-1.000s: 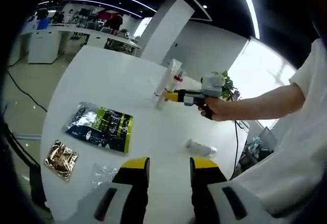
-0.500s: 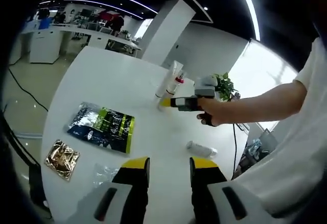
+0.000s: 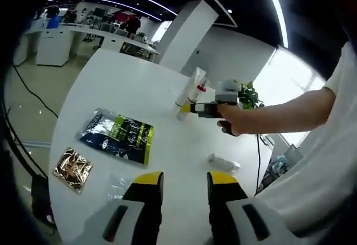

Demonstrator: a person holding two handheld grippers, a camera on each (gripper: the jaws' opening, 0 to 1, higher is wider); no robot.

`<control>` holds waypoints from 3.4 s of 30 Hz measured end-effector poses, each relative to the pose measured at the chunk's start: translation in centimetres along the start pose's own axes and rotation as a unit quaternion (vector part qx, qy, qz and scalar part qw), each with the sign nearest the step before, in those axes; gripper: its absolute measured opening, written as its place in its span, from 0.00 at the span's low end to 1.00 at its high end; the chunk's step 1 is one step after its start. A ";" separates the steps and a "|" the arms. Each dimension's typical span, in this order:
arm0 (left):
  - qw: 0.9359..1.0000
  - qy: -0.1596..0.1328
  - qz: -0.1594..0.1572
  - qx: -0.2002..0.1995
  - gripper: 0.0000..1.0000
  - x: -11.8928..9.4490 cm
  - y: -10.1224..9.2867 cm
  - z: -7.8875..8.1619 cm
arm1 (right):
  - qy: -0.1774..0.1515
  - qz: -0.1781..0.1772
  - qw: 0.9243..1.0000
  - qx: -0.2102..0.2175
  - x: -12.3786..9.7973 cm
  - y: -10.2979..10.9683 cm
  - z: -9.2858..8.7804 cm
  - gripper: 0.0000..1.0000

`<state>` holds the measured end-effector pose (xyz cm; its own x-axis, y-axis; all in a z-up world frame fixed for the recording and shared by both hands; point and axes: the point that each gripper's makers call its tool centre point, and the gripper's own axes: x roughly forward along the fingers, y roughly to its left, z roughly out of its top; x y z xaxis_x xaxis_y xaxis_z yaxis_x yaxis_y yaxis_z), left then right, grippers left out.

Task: Arrange the skincare products in the storage area until every visible bottle or jar stands upright without overlapping.

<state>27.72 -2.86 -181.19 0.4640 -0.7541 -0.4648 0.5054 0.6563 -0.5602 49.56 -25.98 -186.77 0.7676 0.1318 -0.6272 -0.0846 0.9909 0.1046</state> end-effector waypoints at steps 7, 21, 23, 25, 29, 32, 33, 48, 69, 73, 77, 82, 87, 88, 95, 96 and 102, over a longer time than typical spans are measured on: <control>1.000 -0.003 0.003 0.000 0.31 0.0 0.6 0.5 | -0.002 -0.007 1.000 -0.013 0.2 -0.5 0.2 0.18; 1.000 0.000 0.007 -0.002 0.31 -0.1 0.9 0.3 | 0.000 -0.033 0.999 0.014 0.5 -1.1 0.4 0.18; 1.000 -0.001 0.006 -0.004 0.31 -0.2 0.8 0.3 | 0.003 -0.035 0.999 0.026 0.6 -1.2 0.3 0.21; 1.000 -0.001 0.006 -0.004 0.31 -0.2 0.8 0.3 | 0.002 -0.031 0.999 0.034 0.6 -1.1 0.2 0.24; 1.000 -0.002 0.007 -0.004 0.31 -0.3 0.9 0.3 | 0.002 -0.027 0.999 0.031 0.3 -1.0 0.2 0.25; 1.000 0.000 0.006 -0.002 0.31 -0.2 0.8 0.3 | 0.001 -0.024 0.999 0.035 -0.1 -1.2 0.0 0.26; 1.000 0.000 0.005 -0.001 0.31 -0.2 0.7 0.3 | 0.000 -0.022 0.999 0.037 -0.2 -1.2 -0.1 0.26; 1.000 0.004 -0.018 0.017 0.31 0.6 -1.7 -0.2 | -0.083 0.079 0.989 0.096 -9.7 -0.9 -1.2 0.23; 0.997 0.040 -0.061 0.030 0.31 3.9 -5.8 -2.6 | 0.040 0.180 0.982 -0.045 -17.6 0.3 -13.1 0.30; 0.997 0.033 -0.059 0.026 0.31 3.9 -5.9 -2.4 | 0.067 0.192 0.976 -0.073 -17.1 1.1 -14.3 0.30; 0.998 0.029 -0.054 0.023 0.31 3.6 -5.7 -2.7 | 0.084 0.206 0.970 -0.098 -16.5 1.9 -15.1 0.30; 0.999 0.022 -0.041 0.015 0.31 2.7 -5.1 -3.0 | 0.115 0.198 0.963 -0.141 -15.9 1.9 -16.4 0.27; 0.999 0.014 -0.030 0.000 0.31 2.2 -4.6 -3.4 | 0.143 0.184 0.945 -0.231 -15.7 1.1 -17.7 0.20; 0.999 0.014 -0.029 0.000 0.31 2.1 -4.6 -3.5 | 0.141 0.184 0.944 -0.236 -15.7 1.2 -17.7 0.20; 1.000 0.007 -0.028 -0.009 0.30 1.9 -4.7 -3.4 | 0.139 0.199 0.918 -0.314 -16.0 1.8 -17.5 0.18; 1.000 0.007 -0.029 -0.010 0.31 1.9 -4.7 -3.4 | 0.138 0.199 0.916 -0.319 -16.1 1.8 -17.5 0.18; 0.994 -0.030 -0.067 -0.085 0.35 2.3 -6.0 -1.9 | 0.089 0.242 0.902 -0.347 -17.3 4.5 -15.6 0.18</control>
<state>24.35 -8.54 -180.24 0.4466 -0.8277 -0.3399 0.4377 0.5334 -0.7238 26.01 -23.39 -187.47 0.4246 0.4939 -0.7588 -0.8073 0.5860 -0.0704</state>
